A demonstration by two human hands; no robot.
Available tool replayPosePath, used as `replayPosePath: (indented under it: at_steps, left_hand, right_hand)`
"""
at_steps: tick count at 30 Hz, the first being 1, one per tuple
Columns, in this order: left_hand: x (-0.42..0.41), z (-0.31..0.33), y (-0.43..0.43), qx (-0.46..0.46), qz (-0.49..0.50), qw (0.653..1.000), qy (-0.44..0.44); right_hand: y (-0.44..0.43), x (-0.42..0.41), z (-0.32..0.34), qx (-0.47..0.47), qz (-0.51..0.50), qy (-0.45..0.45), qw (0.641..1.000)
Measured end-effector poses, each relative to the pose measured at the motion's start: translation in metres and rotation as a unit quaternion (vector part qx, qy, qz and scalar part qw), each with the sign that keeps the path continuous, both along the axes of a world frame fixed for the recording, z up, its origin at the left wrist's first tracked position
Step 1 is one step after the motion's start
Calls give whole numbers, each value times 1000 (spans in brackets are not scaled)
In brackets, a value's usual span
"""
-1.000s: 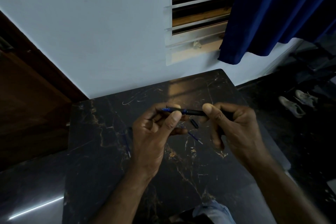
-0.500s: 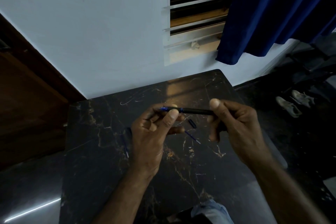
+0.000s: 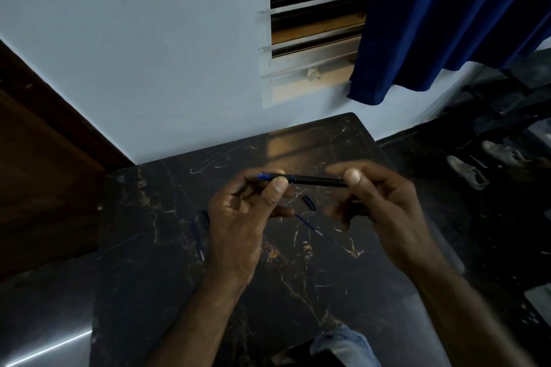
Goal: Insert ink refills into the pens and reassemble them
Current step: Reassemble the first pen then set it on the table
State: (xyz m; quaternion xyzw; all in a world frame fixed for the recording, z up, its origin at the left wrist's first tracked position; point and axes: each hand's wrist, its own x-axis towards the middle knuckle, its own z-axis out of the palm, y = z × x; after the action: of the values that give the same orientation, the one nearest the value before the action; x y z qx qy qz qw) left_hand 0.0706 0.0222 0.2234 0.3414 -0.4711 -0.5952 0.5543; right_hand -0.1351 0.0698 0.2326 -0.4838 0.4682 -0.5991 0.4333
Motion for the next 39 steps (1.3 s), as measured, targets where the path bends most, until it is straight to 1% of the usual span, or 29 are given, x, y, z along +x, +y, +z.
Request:
replayPosePath:
  at_steps: [4,8,12,15,19,23,27,30,32,34,35,39]
  left_hand:
    - [-4,-1,-3,4,-3,1000,-16]
    - [-14,-4,-6,-6,-13,1000,-27]
    - [-26,-3,-13,-8,-8,999,-43]
    - [-34,-2,-18,-7,-8,999,-52]
    - [-48,3,-23,-14,-8,998,-64]
    - [-56,5,-29,-17,14,996,-86]
    - [-62,6,-34,-22,14,994,-106]
    - [-69,6,-37,-42,8,992,-117]
    - [-74,5,-39,-47,12,991,-123]
    - [-79,3,-42,-47,25,991,-125]
    - [-82,3,-43,-45,33,991,-124]
    - [-93,0,-44,-45,29,991,-124]
  right_hand:
    - [-5,-9,-5,-3,33,15,999]
    - [-9,-17,-14,23,5,-3,1000]
    - [-15,-28,-16,14,31,-49,998]
    - [-23,-41,-18,5,37,-52,998]
    - [-34,-54,-21,25,27,-29,999]
    - [-42,-64,-19,12,62,-61,996]
    - [-52,-73,-21,3,64,-50,997]
    - [-56,-78,-24,15,40,-19,999]
    - [-58,-84,-25,16,53,-42,998]
    - [-60,-91,-25,10,88,-78,993]
    - [-61,-94,-26,10,93,-81,992]
    - [-63,-105,-33,0,66,-82,994]
